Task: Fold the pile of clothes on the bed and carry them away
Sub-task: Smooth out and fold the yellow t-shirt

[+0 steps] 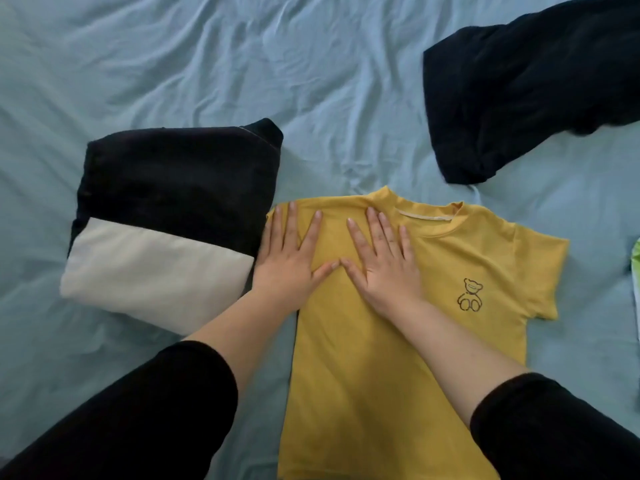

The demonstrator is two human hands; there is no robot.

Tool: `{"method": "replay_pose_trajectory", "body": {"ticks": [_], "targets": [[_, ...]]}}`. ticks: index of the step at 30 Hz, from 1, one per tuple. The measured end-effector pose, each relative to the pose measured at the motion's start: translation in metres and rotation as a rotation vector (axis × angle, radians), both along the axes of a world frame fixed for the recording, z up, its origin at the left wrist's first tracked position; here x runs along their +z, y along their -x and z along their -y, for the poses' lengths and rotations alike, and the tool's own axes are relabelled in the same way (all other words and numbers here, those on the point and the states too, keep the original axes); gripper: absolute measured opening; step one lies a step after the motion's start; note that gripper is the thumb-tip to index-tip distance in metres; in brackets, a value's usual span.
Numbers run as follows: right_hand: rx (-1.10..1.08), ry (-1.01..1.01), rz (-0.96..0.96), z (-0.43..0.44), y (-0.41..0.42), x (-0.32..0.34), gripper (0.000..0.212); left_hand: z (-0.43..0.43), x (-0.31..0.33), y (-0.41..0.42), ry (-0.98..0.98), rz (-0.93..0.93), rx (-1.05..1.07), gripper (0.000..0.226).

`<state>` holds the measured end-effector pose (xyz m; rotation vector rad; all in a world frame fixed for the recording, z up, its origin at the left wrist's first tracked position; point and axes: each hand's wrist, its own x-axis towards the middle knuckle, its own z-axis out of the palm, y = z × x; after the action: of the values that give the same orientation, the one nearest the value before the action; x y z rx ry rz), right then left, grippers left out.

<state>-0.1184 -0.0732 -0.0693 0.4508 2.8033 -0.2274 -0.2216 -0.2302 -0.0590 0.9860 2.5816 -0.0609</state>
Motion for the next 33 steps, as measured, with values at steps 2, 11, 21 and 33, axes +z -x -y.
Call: {"method": "replay_pose_trajectory", "body": {"ticks": [2,11,21,33], "targets": [[0.014,0.023,-0.014,-0.009,-0.013,0.008,0.066,-0.009,0.009,-0.008,-0.006,-0.02,0.005,0.08],[-1.098,0.233,-0.467,-0.116,-0.162,0.044,0.033,-0.139,0.045,-0.048,-0.278,0.205,-0.143,0.052],[-1.41,0.918,-0.345,-0.168,-0.169,0.039,0.021,-0.277,0.03,-0.084,-0.178,0.113,-0.352,0.056],[-1.412,1.266,-0.551,-0.172,-0.159,0.039,0.024,-0.335,0.041,-0.106,0.07,0.388,-0.395,0.063]]}}
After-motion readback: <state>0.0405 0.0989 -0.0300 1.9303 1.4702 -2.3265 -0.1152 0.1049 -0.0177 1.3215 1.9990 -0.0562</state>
